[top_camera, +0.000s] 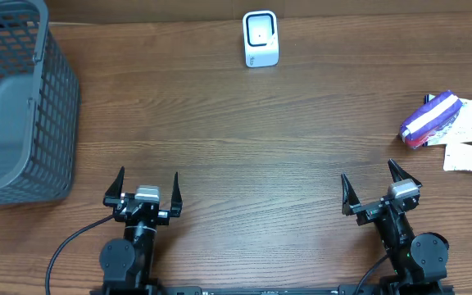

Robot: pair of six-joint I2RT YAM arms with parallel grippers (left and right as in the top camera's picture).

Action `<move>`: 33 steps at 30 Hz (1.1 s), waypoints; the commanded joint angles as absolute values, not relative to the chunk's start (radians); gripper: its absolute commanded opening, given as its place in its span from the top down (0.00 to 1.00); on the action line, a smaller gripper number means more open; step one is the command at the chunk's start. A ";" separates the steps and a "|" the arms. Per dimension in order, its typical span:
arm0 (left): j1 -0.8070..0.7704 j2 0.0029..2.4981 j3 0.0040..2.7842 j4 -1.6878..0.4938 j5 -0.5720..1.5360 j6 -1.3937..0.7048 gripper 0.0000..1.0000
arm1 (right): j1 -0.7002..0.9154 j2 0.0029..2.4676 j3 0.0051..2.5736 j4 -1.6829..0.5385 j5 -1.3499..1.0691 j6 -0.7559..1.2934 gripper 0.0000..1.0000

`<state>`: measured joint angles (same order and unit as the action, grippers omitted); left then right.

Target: Scan the item barcode

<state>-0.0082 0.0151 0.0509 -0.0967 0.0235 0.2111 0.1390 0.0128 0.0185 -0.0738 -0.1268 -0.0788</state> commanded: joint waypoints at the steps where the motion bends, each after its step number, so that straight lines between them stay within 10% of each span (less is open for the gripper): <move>1: 0.007 0.002 0.013 -0.089 0.027 0.194 0.00 | 0.144 0.003 0.008 -0.068 -0.132 -0.076 0.00; 33: 0.050 0.002 0.005 -0.081 0.013 0.117 0.00 | 0.144 0.003 0.008 -0.068 -0.132 -0.076 0.00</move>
